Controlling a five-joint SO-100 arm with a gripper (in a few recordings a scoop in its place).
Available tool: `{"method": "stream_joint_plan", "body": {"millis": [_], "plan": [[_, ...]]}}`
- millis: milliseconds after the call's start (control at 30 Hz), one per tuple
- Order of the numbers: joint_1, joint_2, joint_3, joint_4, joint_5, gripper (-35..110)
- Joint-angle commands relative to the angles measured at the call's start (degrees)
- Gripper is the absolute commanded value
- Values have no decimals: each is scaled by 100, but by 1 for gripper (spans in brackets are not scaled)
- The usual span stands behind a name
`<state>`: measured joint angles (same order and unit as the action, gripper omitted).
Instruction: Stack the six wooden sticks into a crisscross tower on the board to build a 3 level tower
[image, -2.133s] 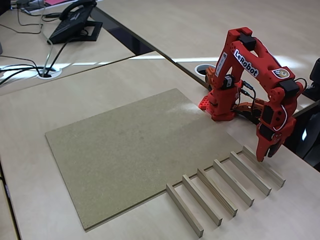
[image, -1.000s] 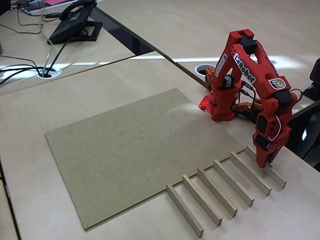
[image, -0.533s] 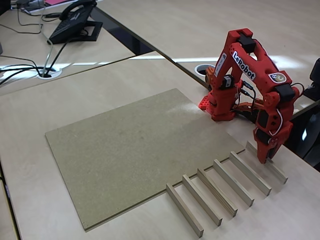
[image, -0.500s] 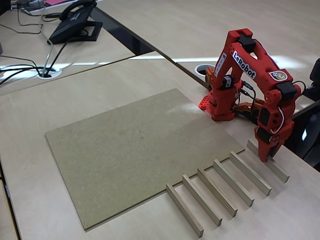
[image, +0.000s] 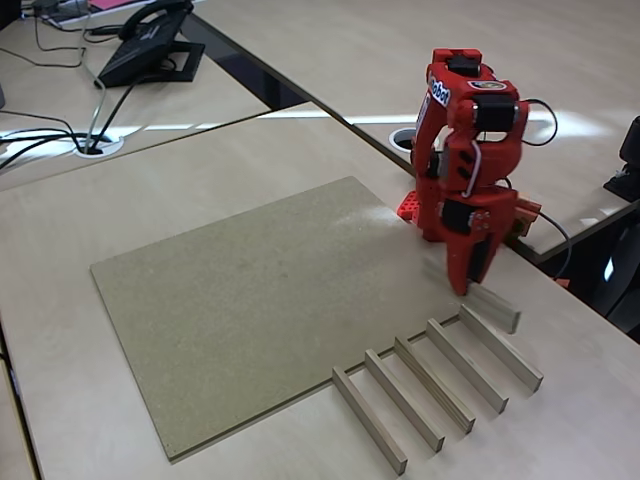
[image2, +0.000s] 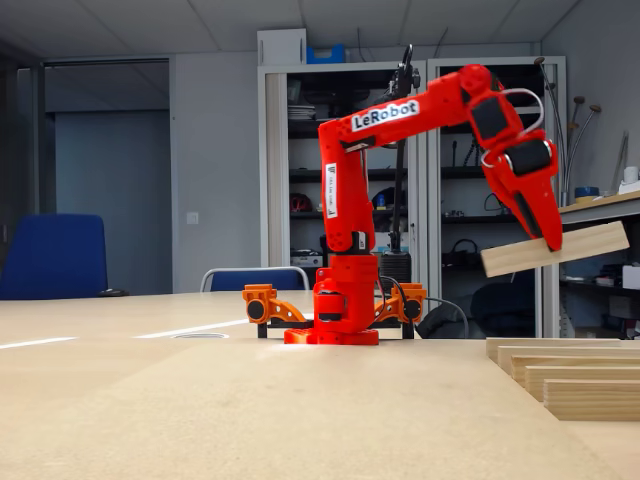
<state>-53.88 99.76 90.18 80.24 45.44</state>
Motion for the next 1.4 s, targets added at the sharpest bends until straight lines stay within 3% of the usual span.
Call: {"method": "stream_joint_plan", "body": {"millis": [0, 233, 500, 700, 1367], "plan": [[967, -9, 9, -70, -1055, 0], [2944, -1028, -176, -378, -2558, 0], [4333, -3155, -2153, -264, -3718, 0], [4562, -3832, -2795, -149, -3973, 0], [4869, -4140, -2505, -62, -4008, 0]]}}
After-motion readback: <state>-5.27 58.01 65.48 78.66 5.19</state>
